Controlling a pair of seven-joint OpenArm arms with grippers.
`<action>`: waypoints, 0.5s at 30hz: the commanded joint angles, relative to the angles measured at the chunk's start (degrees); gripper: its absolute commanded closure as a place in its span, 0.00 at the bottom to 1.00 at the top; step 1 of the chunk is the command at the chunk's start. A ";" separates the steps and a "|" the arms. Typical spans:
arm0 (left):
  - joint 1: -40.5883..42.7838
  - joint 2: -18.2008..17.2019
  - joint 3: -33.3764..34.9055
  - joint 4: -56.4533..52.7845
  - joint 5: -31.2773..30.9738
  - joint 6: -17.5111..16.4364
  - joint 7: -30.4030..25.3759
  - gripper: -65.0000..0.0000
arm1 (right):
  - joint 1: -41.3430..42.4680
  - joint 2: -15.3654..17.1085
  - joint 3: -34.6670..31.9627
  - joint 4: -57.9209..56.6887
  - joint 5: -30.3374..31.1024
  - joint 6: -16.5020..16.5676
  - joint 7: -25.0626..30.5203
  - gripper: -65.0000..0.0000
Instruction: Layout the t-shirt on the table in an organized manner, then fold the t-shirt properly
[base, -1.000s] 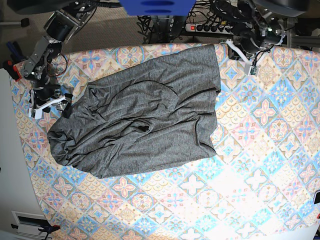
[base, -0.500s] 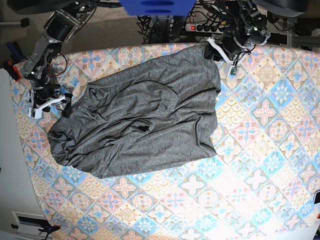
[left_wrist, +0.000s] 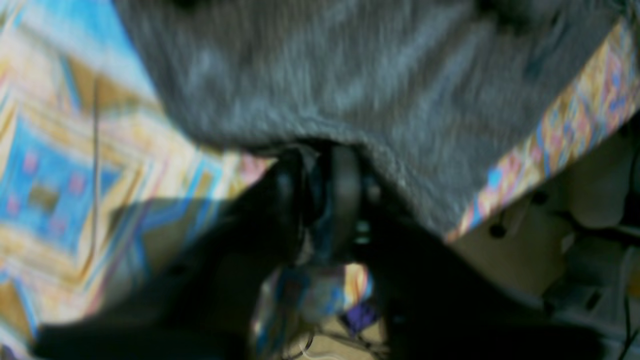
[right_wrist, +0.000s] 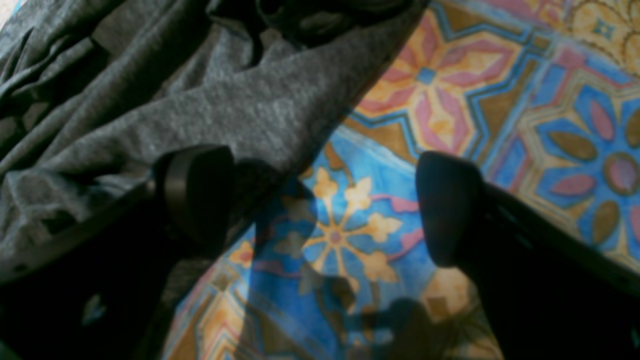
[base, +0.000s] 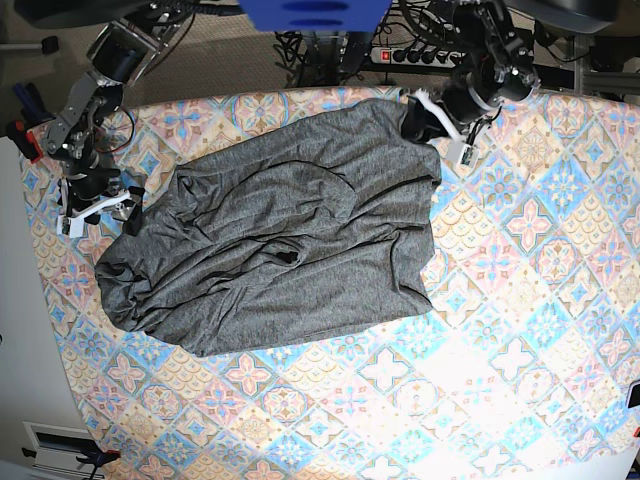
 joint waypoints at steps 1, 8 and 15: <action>1.16 0.48 1.70 -2.75 9.37 1.71 6.43 1.00 | 0.91 0.96 0.15 1.06 0.77 0.34 1.41 0.16; 1.16 0.48 6.09 -3.28 13.06 1.71 5.29 1.00 | 1.08 0.96 0.15 1.06 1.04 3.15 1.41 0.16; 1.60 0.39 5.92 -3.19 12.97 1.71 5.29 1.00 | 1.26 0.79 4.64 1.06 1.30 8.21 1.32 0.16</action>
